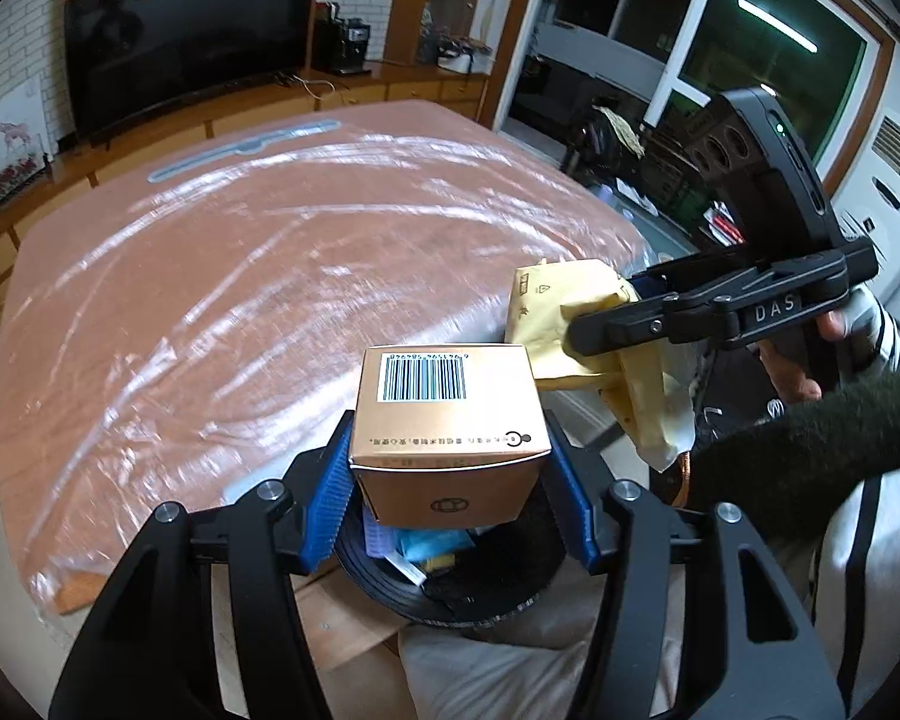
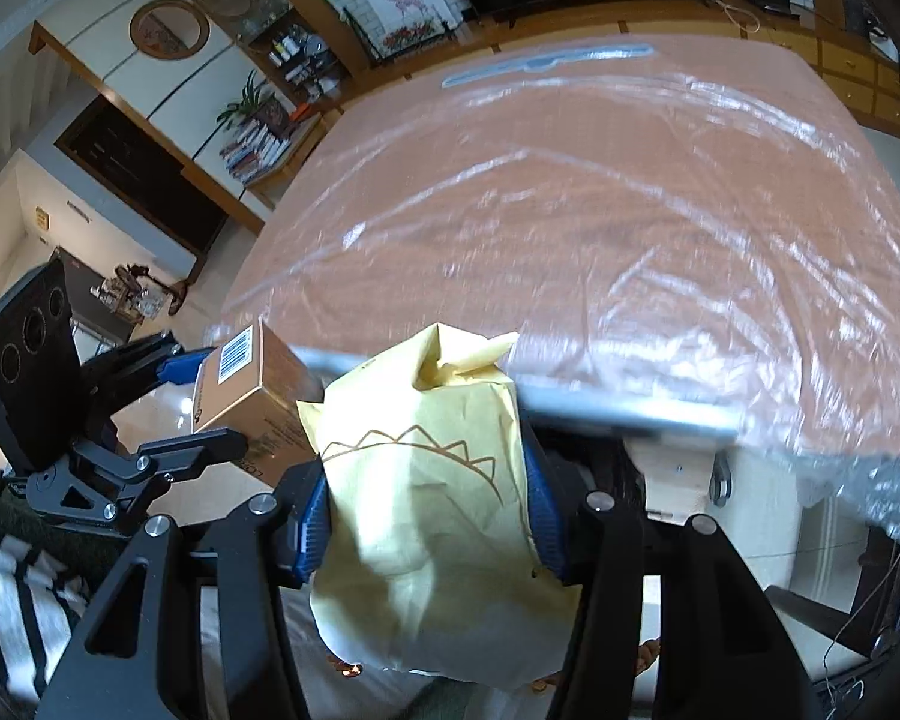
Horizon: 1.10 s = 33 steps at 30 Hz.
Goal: Collect trash
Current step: 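Carry the cardboard box in the left tool while the right tool carries the yellow pouch over the bin, then open the left tool dropping the cardboard box while the right tool drops the yellow pouch into the bin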
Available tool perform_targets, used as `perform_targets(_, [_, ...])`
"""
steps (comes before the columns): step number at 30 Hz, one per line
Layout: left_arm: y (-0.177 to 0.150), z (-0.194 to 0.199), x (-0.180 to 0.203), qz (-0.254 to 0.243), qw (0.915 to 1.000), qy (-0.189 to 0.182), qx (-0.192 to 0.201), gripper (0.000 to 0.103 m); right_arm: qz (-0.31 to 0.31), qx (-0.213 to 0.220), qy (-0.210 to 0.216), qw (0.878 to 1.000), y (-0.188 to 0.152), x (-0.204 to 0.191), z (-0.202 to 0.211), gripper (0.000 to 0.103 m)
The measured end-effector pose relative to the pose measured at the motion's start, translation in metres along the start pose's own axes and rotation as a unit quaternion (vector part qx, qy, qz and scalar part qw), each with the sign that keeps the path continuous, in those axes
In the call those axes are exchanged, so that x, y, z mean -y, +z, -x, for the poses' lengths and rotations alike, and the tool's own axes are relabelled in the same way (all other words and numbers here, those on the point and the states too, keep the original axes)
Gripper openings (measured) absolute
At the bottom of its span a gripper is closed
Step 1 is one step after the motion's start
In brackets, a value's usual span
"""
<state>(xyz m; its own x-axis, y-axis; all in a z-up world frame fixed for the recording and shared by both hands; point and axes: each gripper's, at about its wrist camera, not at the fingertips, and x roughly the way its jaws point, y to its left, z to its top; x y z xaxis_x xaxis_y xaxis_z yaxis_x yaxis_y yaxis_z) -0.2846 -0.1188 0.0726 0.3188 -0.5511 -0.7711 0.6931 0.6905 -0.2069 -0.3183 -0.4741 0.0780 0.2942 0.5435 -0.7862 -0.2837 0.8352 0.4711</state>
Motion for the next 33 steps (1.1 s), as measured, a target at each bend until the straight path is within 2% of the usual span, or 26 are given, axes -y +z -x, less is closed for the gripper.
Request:
perform_targets(7, [-0.024, -0.027, 0.003, 0.004, 0.9991, -0.002, -0.042, 0.059, -0.012, -0.037, -0.010, 0.999, -0.023, 0.008, -0.023, 0.053])
perform_targets(13, [-0.043, -0.062, 0.001, 0.000, 0.9967, 0.015, -0.079, 0.059, 0.002, -0.060, -0.047, 0.997, -0.037, 0.015, -0.056, 0.053])
perform_targets(25, [-0.063, -0.111, -0.016, 0.012, 0.9919, 0.053, -0.115, 0.059, -0.029, -0.060, -0.062, 0.996, -0.050, 0.038, -0.103, 0.053])
perform_targets(33, [-0.070, -0.132, -0.015, 0.008, 0.9886, 0.073, -0.131, 0.059, -0.029, -0.065, -0.078, 0.994, -0.051, 0.039, -0.119, 0.053])
